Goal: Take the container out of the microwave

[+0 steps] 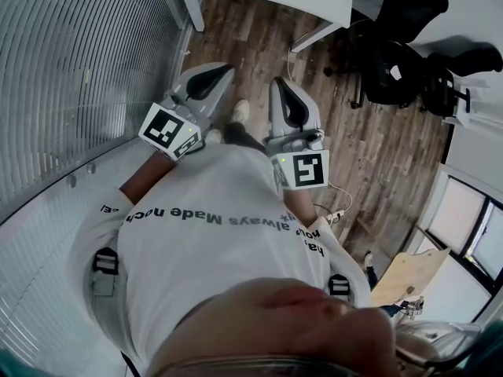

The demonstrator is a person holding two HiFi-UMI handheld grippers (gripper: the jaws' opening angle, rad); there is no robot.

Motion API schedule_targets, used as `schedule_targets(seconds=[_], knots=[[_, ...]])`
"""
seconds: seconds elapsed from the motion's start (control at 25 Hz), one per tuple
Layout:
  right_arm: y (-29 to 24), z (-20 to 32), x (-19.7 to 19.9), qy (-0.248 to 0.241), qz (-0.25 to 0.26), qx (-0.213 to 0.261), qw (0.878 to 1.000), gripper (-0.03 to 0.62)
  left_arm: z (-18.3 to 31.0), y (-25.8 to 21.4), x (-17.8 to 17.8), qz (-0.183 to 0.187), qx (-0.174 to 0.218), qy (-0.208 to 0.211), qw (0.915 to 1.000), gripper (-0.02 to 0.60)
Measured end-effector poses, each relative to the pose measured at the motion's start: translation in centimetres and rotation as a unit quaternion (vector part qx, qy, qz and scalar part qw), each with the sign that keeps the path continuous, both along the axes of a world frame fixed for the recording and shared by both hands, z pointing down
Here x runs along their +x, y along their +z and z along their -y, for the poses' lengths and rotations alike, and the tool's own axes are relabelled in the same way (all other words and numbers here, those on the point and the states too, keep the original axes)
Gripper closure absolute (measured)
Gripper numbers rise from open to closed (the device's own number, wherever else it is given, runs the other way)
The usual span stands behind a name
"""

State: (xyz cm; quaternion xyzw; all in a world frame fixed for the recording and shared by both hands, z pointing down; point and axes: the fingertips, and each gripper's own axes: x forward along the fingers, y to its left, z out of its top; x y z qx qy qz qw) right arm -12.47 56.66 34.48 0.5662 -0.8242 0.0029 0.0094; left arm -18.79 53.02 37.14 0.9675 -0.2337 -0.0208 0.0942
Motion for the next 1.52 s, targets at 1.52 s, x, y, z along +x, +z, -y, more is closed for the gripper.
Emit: schedule_targets(seconds=[1.52], knots=[[-0.1, 16.3, 16.2, -0.009, 0.014, 0.010, 1.000, 0.594, 16.7, 0.5, 16.1, 0.004, 0.001, -0.026, 0.9997, 0.578]])
